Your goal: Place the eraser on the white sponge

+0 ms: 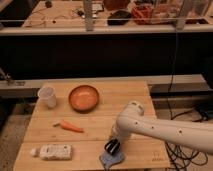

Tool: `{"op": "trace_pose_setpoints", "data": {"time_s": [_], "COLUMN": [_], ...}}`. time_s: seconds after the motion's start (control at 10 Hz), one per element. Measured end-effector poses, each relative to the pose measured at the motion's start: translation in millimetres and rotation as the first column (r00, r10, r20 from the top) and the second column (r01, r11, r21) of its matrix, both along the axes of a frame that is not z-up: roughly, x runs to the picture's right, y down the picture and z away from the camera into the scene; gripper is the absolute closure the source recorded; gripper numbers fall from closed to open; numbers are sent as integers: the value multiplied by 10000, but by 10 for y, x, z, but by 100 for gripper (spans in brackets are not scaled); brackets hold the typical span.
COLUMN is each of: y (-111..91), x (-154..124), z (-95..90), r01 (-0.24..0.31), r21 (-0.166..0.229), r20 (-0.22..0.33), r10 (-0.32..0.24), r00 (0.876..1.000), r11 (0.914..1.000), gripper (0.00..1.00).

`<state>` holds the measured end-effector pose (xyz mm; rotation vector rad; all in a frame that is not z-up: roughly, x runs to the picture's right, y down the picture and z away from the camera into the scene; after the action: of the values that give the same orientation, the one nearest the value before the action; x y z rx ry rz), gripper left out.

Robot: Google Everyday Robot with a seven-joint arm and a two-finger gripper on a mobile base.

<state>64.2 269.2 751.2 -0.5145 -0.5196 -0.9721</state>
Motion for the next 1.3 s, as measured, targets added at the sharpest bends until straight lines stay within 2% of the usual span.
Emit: {"op": "trace_pose_setpoints", "data": {"time_s": [0.3, 0.5, 0.7, 0.9, 1.3], "y": [4, 13, 10, 13, 9], "x": [4, 15, 19, 18, 5], "z": [-9, -18, -22, -26, -26], "r01": [-10, -27, -48, -51, -54], "r21": [-32, -79, -100, -137, -183], "r20": [71, 110, 141, 184, 242], "r10": [10, 28, 49, 54, 59], "r00": [10000, 9999, 9999, 9998, 9997], "r11": [10000, 10000, 9999, 9999, 9998], "gripper": [80, 73, 73, 65, 64]}}
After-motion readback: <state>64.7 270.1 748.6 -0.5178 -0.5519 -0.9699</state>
